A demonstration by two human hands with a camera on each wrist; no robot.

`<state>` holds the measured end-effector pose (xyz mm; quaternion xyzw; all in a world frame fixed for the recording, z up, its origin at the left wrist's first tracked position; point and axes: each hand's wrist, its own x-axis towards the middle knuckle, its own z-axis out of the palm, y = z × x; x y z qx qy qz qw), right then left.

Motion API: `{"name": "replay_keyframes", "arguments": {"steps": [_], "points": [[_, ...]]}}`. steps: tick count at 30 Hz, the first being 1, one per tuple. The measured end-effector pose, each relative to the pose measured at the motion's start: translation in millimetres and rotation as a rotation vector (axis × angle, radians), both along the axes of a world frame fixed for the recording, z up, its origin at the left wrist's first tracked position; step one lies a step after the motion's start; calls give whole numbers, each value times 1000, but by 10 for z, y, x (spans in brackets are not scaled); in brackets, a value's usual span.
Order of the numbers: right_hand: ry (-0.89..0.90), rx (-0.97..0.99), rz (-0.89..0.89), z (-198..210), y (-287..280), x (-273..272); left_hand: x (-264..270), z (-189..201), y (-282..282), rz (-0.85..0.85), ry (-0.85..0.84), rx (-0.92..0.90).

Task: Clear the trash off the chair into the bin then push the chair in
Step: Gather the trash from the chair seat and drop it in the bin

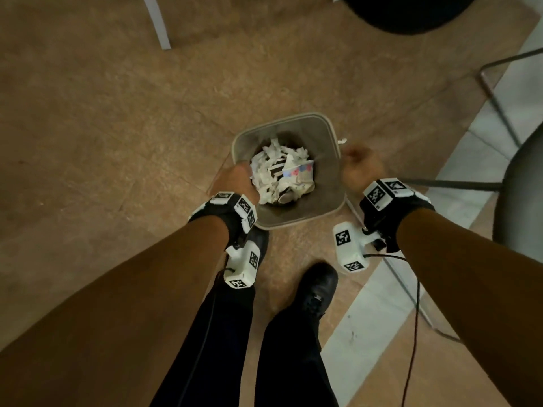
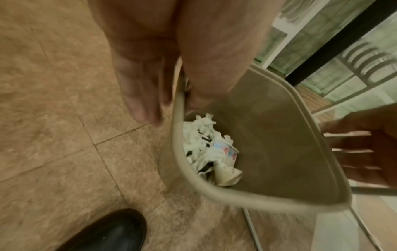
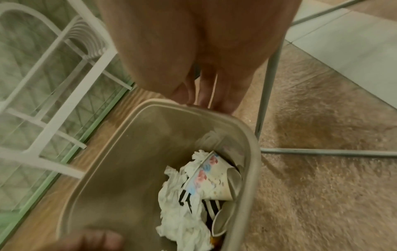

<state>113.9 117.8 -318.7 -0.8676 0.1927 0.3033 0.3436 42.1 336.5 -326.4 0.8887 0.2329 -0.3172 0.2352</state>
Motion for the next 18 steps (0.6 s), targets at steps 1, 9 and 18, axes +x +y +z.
{"name": "replay_keyframes", "arguments": {"steps": [1,9,18], "points": [[22,13,14,-35,9,36,-25,-45,4,-10,-26,-8],[0,86,-52,-692,95,626,323,-229,487,117,-234,240],[243,-367,523,-1486,199,955,941,-438,678,-9,-418,309]]}}
